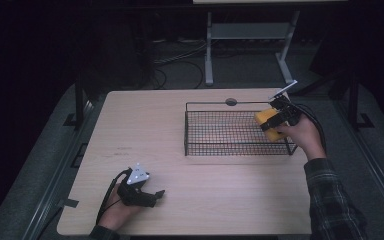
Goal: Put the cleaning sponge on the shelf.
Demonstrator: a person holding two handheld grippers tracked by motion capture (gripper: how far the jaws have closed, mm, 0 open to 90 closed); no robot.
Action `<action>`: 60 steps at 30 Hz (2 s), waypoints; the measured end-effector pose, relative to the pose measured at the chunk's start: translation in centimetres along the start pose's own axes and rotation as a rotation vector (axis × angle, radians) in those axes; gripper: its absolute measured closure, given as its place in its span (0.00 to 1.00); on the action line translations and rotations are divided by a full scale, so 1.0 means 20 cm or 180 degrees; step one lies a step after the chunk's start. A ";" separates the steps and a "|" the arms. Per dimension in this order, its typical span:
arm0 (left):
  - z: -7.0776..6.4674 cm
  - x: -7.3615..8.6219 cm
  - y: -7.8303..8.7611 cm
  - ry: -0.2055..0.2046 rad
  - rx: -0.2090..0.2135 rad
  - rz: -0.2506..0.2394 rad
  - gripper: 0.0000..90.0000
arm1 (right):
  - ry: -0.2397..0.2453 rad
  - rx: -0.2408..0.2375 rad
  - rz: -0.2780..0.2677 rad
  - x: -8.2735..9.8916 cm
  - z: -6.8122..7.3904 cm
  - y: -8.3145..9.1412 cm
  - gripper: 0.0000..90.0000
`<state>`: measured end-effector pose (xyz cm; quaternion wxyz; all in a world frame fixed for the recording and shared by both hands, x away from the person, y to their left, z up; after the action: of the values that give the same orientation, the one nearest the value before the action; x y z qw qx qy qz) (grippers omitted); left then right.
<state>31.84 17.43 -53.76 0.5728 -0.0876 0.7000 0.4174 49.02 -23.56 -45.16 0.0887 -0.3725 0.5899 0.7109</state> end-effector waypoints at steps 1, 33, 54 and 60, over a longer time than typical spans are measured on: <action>0.00 0.00 0.00 0.0000 0.0000 0.0000 0.15 | 0.0000 0.0000 0.0000 0.00 0.00 0.00 0.23; 0.00 0.00 0.00 0.0000 -0.0002 -0.0009 0.15 | -0.0185 0.0006 0.0179 0.12 -0.02 -0.15 0.19; 0.00 0.00 0.00 0.0001 -0.0006 -0.0002 0.15 | -0.0010 -0.0087 -0.0253 0.08 0.11 0.13 0.15; 0.00 0.00 0.00 -0.0001 -0.0003 0.0001 0.15 | 0.0059 -0.0093 -0.0363 0.15 0.15 0.20 0.15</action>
<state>31.82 17.43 -53.76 0.5728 -0.0878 0.6997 0.4178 43.37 -22.93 -43.78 0.1182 -0.4133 0.5581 0.7098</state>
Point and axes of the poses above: each handheld gripper's, and its own axes: y roughly backward along the jaws, x roughly out of its underside, z roughly to its left, the point moved 9 cm from there along -y, roughly forward along the jaws, and after that the axes turned 15 degrees about -z, right-handed, at the moved point
